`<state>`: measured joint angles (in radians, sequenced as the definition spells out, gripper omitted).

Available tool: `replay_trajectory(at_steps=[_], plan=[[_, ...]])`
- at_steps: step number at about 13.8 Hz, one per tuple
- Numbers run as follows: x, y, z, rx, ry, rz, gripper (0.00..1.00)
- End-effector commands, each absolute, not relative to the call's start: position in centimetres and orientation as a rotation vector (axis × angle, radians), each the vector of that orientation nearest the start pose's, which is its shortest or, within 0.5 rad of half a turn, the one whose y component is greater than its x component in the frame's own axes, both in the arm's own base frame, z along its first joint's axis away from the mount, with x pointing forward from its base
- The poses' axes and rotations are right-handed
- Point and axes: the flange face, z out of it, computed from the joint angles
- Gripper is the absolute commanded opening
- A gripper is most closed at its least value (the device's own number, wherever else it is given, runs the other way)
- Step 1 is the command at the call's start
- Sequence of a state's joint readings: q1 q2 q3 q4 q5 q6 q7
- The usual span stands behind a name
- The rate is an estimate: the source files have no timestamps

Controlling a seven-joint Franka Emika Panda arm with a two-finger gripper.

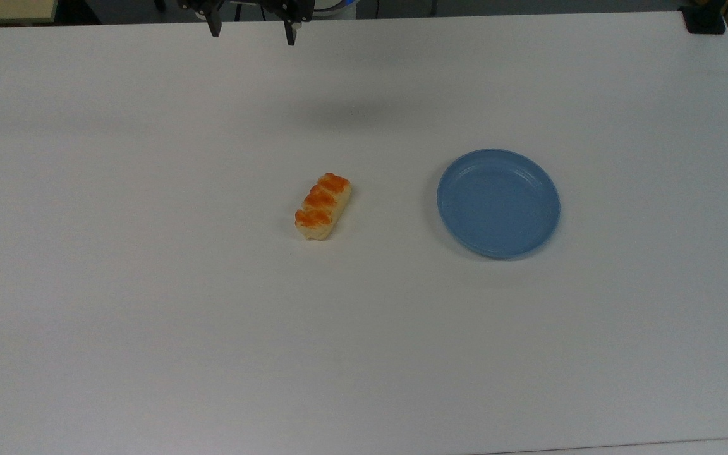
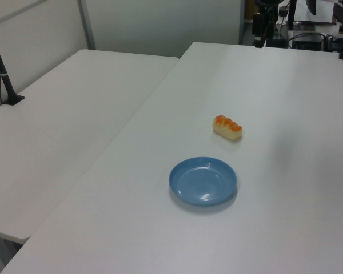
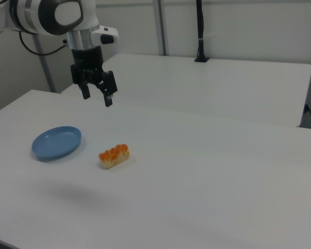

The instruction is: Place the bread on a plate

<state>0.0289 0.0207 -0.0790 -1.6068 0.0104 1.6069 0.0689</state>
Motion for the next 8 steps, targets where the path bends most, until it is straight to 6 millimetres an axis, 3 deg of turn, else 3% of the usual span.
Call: replay_trajectory(at_steps=[1, 8], plan=[[56.29, -2.63, 60.00, -3.138, 0.217, 0.048, 1.00], [56.22, -3.11, 59.83, -3.135, 0.219, 0.058, 1.00]])
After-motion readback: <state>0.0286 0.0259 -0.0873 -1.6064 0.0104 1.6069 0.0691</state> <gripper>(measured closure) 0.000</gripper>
